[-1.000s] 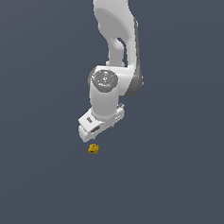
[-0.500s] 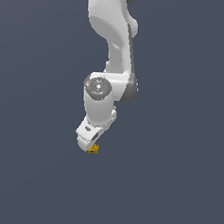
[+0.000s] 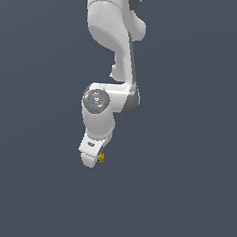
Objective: Pick up the object and move it to a goal position.
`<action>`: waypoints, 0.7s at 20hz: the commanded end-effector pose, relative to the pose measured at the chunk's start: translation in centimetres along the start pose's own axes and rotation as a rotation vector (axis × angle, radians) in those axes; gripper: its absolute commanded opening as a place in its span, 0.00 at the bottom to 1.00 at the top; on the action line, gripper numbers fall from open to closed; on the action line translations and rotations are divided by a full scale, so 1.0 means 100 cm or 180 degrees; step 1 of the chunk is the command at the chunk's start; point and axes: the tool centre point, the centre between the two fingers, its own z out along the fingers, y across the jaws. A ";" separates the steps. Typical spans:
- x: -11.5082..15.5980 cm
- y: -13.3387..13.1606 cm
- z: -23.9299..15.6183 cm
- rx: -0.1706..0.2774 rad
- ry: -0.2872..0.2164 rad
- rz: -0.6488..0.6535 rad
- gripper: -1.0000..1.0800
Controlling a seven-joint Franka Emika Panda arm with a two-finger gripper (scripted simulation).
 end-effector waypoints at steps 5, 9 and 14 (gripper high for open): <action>-0.006 0.010 0.010 -0.0013 0.0033 -0.0444 0.96; -0.009 0.015 0.014 -0.0021 0.0048 -0.0631 0.96; -0.011 0.018 0.017 -0.0028 0.0060 -0.0776 0.96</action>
